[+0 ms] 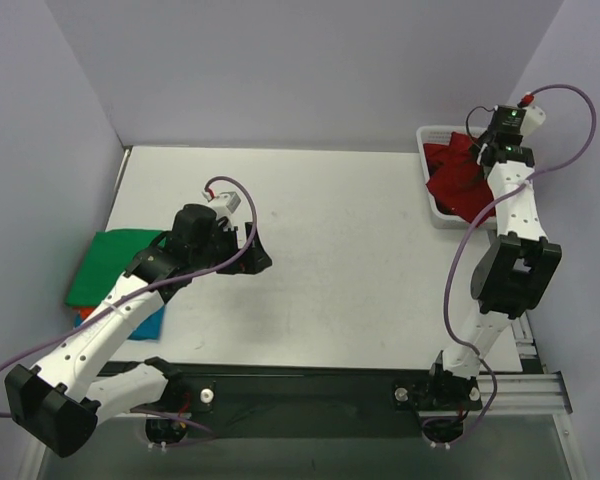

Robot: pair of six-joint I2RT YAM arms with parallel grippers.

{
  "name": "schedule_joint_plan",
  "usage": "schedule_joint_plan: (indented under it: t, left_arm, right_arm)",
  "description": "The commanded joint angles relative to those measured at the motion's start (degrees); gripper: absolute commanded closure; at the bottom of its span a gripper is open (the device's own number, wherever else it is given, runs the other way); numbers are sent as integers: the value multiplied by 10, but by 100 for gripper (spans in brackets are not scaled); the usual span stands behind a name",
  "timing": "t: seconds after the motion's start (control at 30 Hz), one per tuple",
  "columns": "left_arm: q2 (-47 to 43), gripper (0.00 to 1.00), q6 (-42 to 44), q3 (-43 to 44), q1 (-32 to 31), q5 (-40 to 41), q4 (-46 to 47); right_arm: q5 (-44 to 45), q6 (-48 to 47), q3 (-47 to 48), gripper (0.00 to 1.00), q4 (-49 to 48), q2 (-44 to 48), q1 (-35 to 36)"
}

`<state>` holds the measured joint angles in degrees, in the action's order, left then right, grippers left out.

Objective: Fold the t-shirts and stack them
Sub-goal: Grab crumpled tshirt from bin with the right arm, then move the tshirt to the center of the board

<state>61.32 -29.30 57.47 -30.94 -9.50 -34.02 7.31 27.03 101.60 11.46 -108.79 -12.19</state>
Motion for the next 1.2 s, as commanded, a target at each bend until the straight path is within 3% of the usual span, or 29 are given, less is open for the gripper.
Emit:
schedule_joint_plan:
  t: [0.0, 0.4, 0.67, 0.9, 1.17]
  left_arm:
    - [-3, 3, 6, 19, 5, -10, 21]
    - [-8, 3, 0, 7, 10, -13, 30]
    - [-9, 3, -2, 4, 11, -22, 36]
    - [-19, 3, -3, 5, 11, -18, 34]
    - [-45, 3, -14, 4, 12, -4, 33]
  right_arm:
    - [5, 3, 22, 100, -13, 46, 5]
    - [-21, 33, -8, 100, -38, 67, 56]
    - [45, -26, -21, 100, -47, 109, 118]
    - [24, -92, 113, 100, 6, 134, 162]
    - [27, -157, 183, 100, -10, 224, 260]
